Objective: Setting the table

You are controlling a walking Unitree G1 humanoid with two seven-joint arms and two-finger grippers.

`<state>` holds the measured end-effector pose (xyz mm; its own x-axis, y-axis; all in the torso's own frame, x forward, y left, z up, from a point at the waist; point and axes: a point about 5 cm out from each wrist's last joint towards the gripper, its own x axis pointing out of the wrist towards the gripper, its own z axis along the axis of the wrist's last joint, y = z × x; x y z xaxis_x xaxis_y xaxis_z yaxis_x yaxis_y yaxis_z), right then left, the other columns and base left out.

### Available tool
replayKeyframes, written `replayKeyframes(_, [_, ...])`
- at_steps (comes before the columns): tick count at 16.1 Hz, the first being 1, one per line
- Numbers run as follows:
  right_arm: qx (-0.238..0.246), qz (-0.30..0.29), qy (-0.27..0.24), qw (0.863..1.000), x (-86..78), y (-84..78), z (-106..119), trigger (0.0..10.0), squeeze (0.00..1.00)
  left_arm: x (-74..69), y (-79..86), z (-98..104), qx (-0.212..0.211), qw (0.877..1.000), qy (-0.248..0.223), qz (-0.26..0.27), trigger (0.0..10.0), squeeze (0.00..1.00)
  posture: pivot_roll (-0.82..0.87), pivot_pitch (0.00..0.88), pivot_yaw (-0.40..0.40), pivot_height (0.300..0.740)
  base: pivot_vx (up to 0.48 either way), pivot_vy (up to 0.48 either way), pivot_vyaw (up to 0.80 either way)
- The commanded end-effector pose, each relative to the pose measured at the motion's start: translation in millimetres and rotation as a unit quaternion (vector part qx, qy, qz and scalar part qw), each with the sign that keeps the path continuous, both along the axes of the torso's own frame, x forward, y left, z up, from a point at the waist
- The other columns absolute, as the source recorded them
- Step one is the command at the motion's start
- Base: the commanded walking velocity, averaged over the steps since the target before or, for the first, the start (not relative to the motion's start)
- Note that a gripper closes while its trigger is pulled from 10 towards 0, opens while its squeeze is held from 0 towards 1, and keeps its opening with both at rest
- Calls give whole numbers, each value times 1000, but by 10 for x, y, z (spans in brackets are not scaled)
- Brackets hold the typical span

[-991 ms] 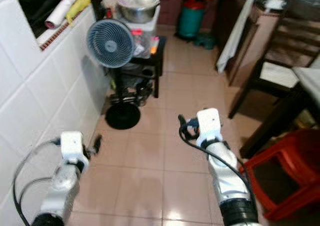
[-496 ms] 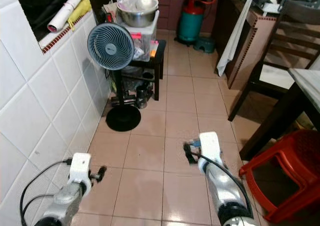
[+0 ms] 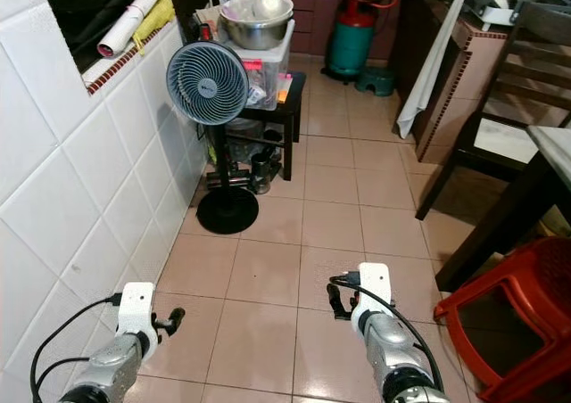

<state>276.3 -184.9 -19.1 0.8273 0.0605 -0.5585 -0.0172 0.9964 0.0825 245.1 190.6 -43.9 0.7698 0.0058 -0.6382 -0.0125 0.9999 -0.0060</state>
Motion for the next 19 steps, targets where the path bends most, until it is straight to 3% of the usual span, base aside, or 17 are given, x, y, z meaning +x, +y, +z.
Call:
replayKeyframes(1, [-1,-3,-5,1000,21,-23,19,10000,0,23,8,17,-1,1000,-3,-5,10000,0,-5,0,-15,740,285,0,-488])
replayKeyframes(7, [3,-8,-5,1000,16,-23,12,10000,0,7,23,6,0,1000,1,-10,10000,0,-7,0,-9,740,306,122,-454])
replayKeyframes(15, [1,-15,-4,1000,4,-38,1,10000,0,11,26,8,3,1000,2,-17,10000,0,-9,0,-3,740,306,263,0])
replayKeyframes(19, [-12,-40,30,999,-106,-134,-93,10000,0,-26,67,-24,24,999,23,-13,10000,0,-4,0,4,740,0,0,0])
